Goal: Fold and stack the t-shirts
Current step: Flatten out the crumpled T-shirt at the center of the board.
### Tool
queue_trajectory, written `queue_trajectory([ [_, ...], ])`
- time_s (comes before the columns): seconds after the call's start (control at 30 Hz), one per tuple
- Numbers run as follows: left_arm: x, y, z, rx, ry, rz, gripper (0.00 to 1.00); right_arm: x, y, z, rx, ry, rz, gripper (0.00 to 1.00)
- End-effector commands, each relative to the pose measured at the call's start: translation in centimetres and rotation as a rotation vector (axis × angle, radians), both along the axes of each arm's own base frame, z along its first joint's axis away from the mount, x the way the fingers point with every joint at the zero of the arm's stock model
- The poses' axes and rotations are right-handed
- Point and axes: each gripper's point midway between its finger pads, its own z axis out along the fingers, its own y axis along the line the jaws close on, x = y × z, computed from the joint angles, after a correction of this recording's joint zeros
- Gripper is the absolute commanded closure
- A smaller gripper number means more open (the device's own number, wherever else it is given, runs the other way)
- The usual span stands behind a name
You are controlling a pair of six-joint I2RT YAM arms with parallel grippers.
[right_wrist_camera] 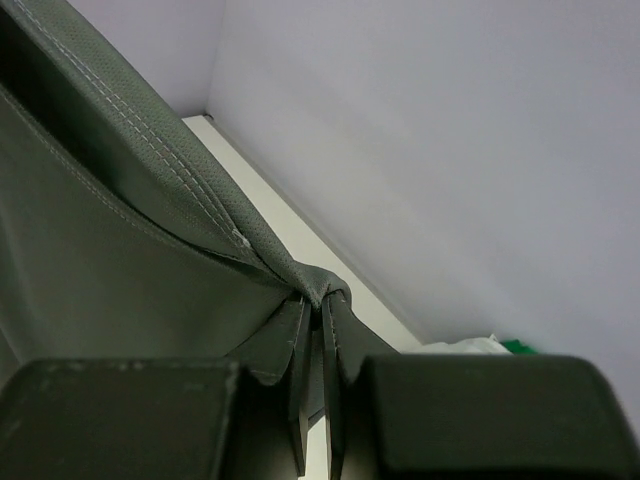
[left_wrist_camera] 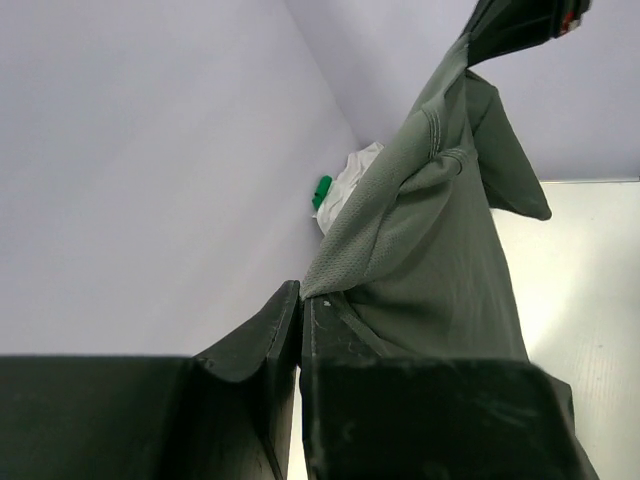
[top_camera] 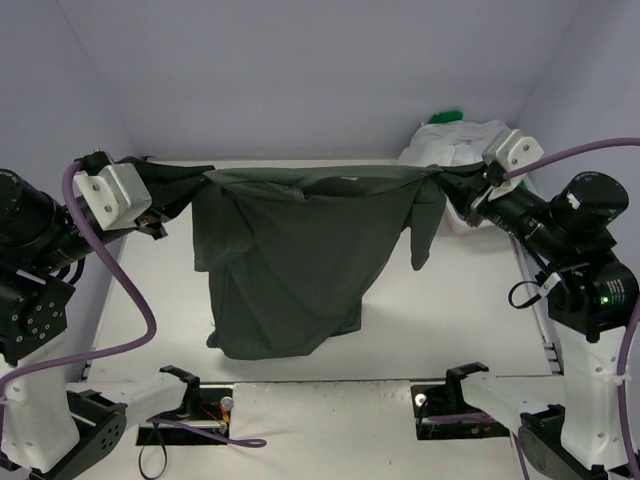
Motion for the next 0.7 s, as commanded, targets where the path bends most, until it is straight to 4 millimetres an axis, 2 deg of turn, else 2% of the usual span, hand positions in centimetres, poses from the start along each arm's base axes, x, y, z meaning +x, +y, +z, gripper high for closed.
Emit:
queue_trajectory([
  [0.0,1.6,-0.3,0.5,-0.018,-0.026,0.019,1.0,3.0,0.8,0.4,0.023,-0.023,0.005,1.0],
  [0.03,2.6,-0.3,-0.3,-0.008,-0.01,0.04,1.0,4.5,1.1,-0.7,0.005,0.007,0.003,1.0],
  [0.07,4.5,-0.7,-2.9,0.023,0.05,0.053,1.0,5.4,1.3,-1.4,-0.004,0.018,0.001,1.0],
  [0.13,6.2,-0.8,-4.9,0.054,0.047,0.08,1.0,8.2,1.9,-4.4,-0.025,0.086,-0.002,1.0],
  [0.17,8.2,-1.0,-8.3,0.101,0.098,0.109,1.0,9.3,2.1,-5.0,-0.032,0.089,-0.005,1.0],
  [0.2,9.1,-1.0,-9.5,0.117,0.111,0.127,1.0,10.4,2.3,-5.9,-0.041,0.104,-0.012,1.0],
  [0.23,10.1,-0.9,-10.5,0.133,0.115,0.148,1.0,12.4,2.7,-8.2,-0.059,0.155,-0.019,1.0],
  [0.27,11.6,-0.6,-13.1,0.177,0.145,0.193,1.0,13.7,2.8,-9.0,-0.067,0.156,-0.029,1.0],
  [0.3,12.9,-0.5,-13.7,0.181,0.135,0.224,1.0,15.6,3.2,-11.1,-0.082,0.201,-0.035,1.0],
  [0.4,16.5,0.5,-16.8,0.22,0.16,0.336,1.0,18.5,3.8,-13.8,-0.103,0.242,-0.055,1.0],
  [0.5,17.2,0.2,-17.0,0.195,0.169,0.33,1.0,18.2,4.7,-13.2,-0.113,0.218,-0.069,1.0],
  [0.57,16.6,-0.2,-16.0,0.15,0.188,0.307,1.0,16.4,5.9,-12.3,-0.121,0.205,-0.049,1.0],
  [0.6,15.9,-0.5,-14.7,0.127,0.176,0.285,1.0,14.7,5.7,-10.5,-0.112,0.168,-0.06,1.0],
  [0.63,15.3,-0.5,-13.9,0.107,0.17,0.275,1.0,12.9,7.1,-10.1,-0.119,0.169,-0.025,1.0],
  [0.67,14.2,-0.5,-12.6,0.074,0.163,0.259,1.0,11.6,7.1,-9.2,-0.11,0.157,-0.02,1.0],
])
